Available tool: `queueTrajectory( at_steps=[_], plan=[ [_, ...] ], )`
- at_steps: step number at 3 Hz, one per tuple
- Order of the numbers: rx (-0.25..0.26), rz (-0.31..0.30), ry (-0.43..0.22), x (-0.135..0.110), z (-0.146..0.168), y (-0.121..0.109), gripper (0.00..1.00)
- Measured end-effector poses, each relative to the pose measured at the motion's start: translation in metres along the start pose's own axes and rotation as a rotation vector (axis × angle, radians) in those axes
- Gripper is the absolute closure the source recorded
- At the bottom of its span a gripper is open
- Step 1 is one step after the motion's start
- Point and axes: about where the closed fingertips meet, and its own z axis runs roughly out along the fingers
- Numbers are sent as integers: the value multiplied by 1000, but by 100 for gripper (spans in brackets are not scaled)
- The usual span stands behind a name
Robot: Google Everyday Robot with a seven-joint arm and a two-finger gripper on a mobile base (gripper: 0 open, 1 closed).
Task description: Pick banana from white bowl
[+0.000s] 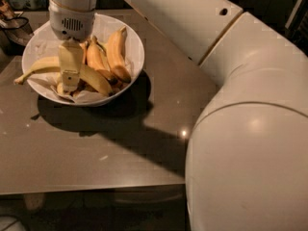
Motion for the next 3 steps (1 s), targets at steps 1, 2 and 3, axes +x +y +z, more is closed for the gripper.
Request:
queueTrajectory(
  at_steps=[1,2,3],
  plan=[
    [-17,10,7,4,11,-4,19],
    [-30,22,11,11,19,-7,34],
    [-34,26,13,13,18,-8,34]
  ],
)
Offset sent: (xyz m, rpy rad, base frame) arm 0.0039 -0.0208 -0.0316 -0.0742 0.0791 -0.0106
